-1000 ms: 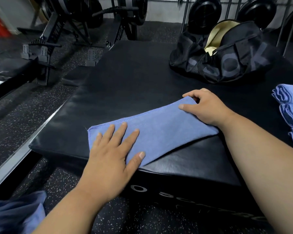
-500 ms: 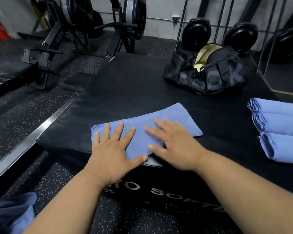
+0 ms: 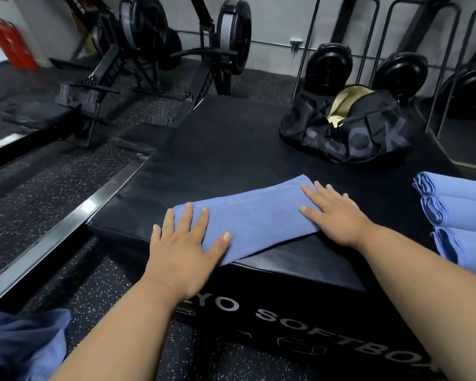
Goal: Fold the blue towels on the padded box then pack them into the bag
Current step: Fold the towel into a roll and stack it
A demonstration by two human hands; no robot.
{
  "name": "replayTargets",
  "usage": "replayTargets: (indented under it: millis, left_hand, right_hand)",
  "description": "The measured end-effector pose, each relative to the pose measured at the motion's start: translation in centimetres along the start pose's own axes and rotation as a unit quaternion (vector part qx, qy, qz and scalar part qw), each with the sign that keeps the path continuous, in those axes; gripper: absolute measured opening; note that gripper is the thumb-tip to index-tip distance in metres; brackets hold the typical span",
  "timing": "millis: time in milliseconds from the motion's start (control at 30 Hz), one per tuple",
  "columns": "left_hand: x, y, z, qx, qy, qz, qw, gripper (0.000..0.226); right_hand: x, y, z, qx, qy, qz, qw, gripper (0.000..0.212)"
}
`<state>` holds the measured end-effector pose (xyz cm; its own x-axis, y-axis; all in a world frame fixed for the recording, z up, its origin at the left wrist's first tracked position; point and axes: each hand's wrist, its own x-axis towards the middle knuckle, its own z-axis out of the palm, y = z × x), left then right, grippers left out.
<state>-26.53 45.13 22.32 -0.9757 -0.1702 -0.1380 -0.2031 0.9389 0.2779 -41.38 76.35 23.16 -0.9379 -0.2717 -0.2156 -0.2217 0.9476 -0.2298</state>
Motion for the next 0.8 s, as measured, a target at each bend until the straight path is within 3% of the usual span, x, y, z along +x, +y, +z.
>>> replayTargets:
  millis: [167, 333, 433, 500, 600, 800]
  left_hand:
    - [0.8, -0.7, 0.0, 0.031, 0.039, -0.032, 0.998, 0.086]
    - [1.7, -1.0, 0.9, 0.027, 0.063, -0.021, 0.997, 0.089]
    - [1.8, -1.1, 1.1, 0.02, 0.063, -0.022, 0.998, 0.092]
    - [1.8, -0.9, 1.2, 0.012, 0.061, -0.019, 0.998, 0.089]
    - [2.0, -0.8, 1.2, 0.01, 0.053, -0.02, 0.998, 0.088]
    - [2.5, -0.6, 0.8, 0.012, 0.046, -0.038, 0.998, 0.093]
  right_hand:
    - [0.1, -4.0, 0.1, -0.132, 0.094, -0.004, 0.987, 0.07]
    - [1.3, -5.7, 1.5, -0.04, 0.029, -0.023, 0.998, 0.075]
    - [2.3, -6.2, -0.2, -0.077, 0.009, -0.017, 0.997, 0.08]
    - [2.6, -7.8, -0.6, -0.111, 0.025, -0.045, 0.992, 0.081]
    - [2.3, -10.3, 0.8, -0.032, -0.006, -0.102, 0.994, 0.074]
    - [5.0, -9.3, 1.3, -0.025, 0.002, -0.06, 0.998, 0.067]
